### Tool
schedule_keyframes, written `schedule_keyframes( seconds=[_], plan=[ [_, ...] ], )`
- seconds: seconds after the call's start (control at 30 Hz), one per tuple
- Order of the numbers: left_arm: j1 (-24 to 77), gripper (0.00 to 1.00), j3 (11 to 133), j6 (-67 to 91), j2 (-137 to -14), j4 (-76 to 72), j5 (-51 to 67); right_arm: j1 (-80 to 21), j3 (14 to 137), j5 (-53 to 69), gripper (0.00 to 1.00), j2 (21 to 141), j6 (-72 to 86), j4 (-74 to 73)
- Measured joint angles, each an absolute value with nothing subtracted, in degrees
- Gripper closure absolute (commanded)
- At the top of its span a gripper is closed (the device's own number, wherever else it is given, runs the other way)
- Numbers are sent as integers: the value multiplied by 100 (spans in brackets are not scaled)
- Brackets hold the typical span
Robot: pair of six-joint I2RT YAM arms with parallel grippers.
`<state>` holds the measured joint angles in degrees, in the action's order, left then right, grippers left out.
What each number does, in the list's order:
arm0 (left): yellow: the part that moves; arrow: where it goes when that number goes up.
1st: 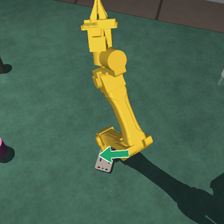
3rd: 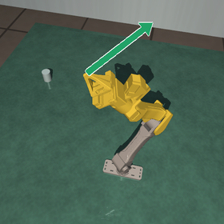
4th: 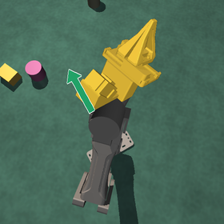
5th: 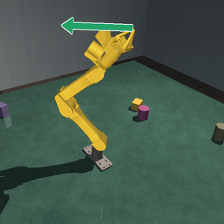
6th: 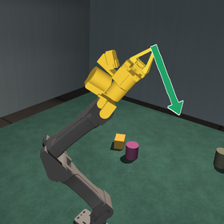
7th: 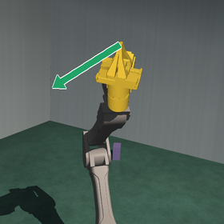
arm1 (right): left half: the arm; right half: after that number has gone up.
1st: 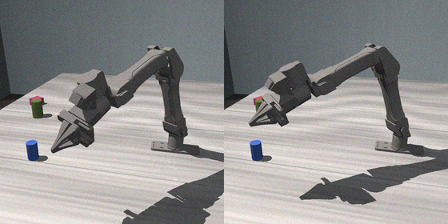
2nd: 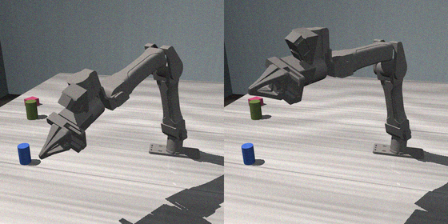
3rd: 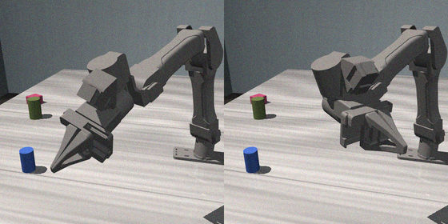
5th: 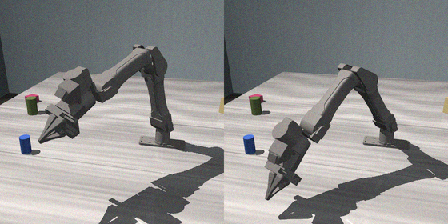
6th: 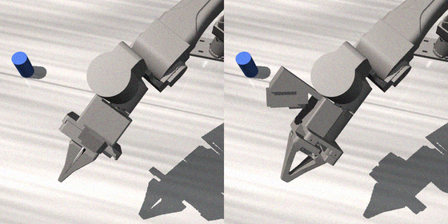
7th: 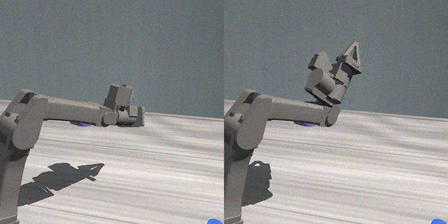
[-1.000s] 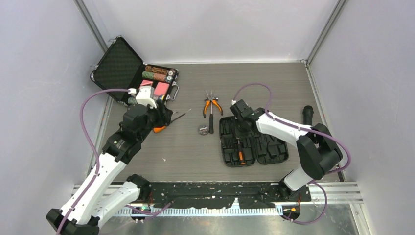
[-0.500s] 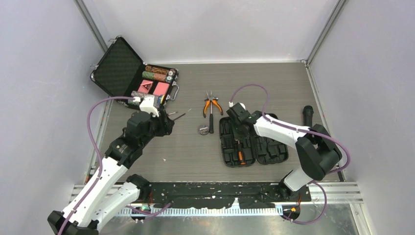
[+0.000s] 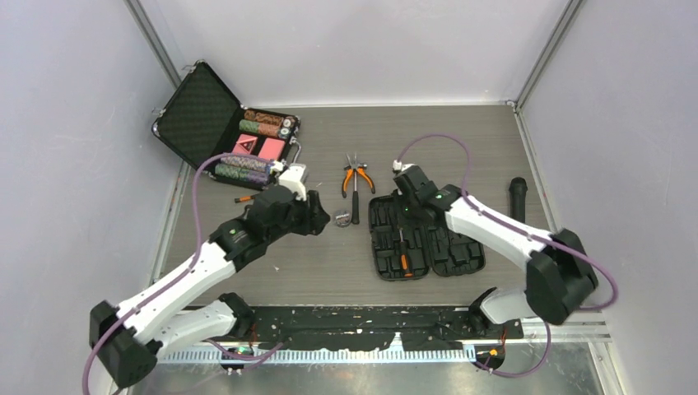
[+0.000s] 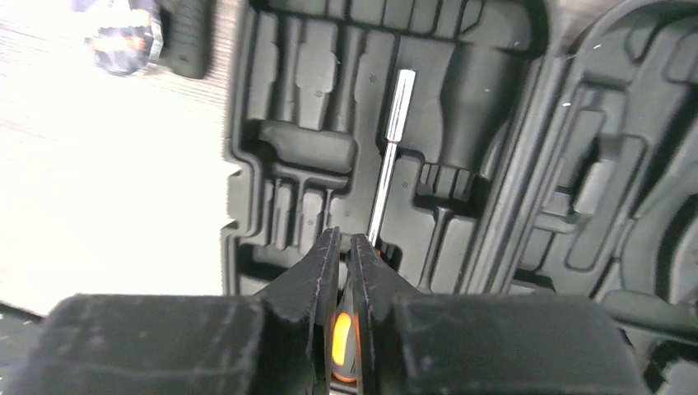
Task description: Pack the tool kit
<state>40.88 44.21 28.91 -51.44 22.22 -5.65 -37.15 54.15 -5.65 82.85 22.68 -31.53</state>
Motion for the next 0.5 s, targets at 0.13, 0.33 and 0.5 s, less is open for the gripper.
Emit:
schedule_keyframes(
  seconds=[0.13, 0.33, 0.5],
  plan=[
    [4309, 50, 4823, 3074, -6167, 1859, -390, -3566, 5360, -480, 76, 7255, 2423, -3173],
    [4477, 54, 5830, 3232, -7636, 1389, -130, -3489, 4521, -274, 69, 6329, 2729, -3089],
    [4560, 61, 6676, 3308, -8768, 991, 148, -3489, 3658, 82, 63, 6274, 2961, -3065]
  ],
)
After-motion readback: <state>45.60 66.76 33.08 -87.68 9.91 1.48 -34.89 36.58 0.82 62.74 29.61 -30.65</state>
